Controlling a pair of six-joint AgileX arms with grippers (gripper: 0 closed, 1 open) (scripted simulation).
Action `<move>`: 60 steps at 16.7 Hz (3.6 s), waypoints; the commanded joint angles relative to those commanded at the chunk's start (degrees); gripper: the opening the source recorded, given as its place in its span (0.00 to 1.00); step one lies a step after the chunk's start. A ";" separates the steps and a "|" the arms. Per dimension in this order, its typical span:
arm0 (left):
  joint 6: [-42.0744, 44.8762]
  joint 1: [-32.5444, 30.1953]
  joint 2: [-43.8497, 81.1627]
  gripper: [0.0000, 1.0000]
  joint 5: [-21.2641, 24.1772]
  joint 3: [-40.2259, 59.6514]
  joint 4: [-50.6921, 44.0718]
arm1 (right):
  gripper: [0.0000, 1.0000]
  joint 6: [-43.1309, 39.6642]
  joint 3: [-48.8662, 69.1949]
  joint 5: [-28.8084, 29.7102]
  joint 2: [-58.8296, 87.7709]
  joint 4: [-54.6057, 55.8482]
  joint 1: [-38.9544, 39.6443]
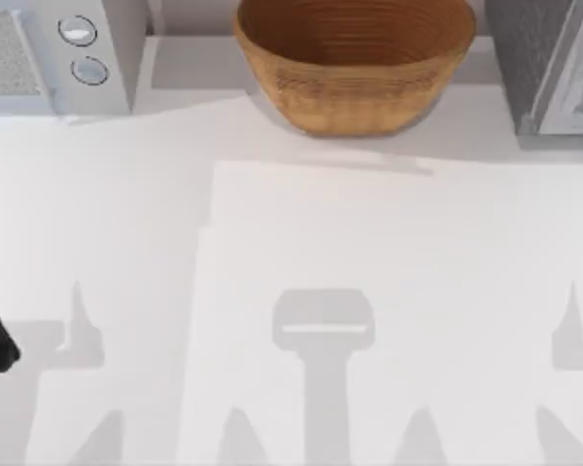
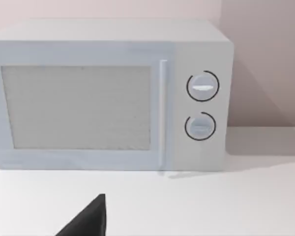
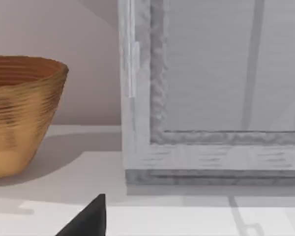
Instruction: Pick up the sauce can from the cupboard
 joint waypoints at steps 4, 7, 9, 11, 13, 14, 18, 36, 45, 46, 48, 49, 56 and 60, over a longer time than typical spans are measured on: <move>0.00 0.00 0.00 1.00 0.00 0.00 0.00 | 1.00 0.02 1.88 0.21 1.84 -0.60 0.35; 0.00 0.00 0.00 1.00 0.00 0.00 0.00 | 1.00 0.07 9.21 1.06 8.66 -2.82 1.48; 0.00 0.00 0.00 1.00 0.00 0.00 0.00 | 1.00 0.13 17.11 1.94 15.23 -4.91 2.49; 0.00 0.00 0.00 1.00 0.00 0.00 0.00 | 1.00 0.21 27.05 3.01 22.91 -7.32 3.61; 0.00 0.00 0.00 1.00 0.00 0.00 0.00 | 1.00 0.32 38.33 4.22 31.20 -9.85 4.79; 0.00 0.00 0.00 1.00 0.00 0.00 0.00 | 1.00 0.38 44.28 4.86 35.39 -11.14 5.38; 0.00 0.00 0.00 1.00 0.00 0.00 0.00 | 1.00 0.67 67.94 7.47 51.78 -16.08 7.60; 0.00 0.00 0.00 1.00 0.00 0.00 0.00 | 1.00 1.13 103.87 13.56 80.02 -23.09 11.81; 0.00 0.00 0.00 1.00 0.00 0.00 0.00 | 1.00 1.29 114.68 19.05 93.13 -22.07 17.52; 0.00 0.00 0.00 1.00 0.00 0.00 0.00 | 1.00 1.29 114.68 19.05 93.13 -22.07 17.52; 0.00 0.00 0.00 1.00 0.00 0.00 0.00 | 1.00 1.30 114.48 18.88 93.13 -22.12 17.24; 0.00 0.00 0.00 1.00 0.00 0.00 0.00 | 1.00 1.30 115.25 18.77 93.72 -22.22 17.16; 0.00 0.00 0.00 1.00 0.00 0.00 0.00 | 1.00 1.24 128.63 16.91 104.46 -24.63 15.20; 0.00 0.00 0.00 1.00 0.00 0.00 0.00 | 1.00 1.22 132.69 16.23 107.76 -25.37 14.47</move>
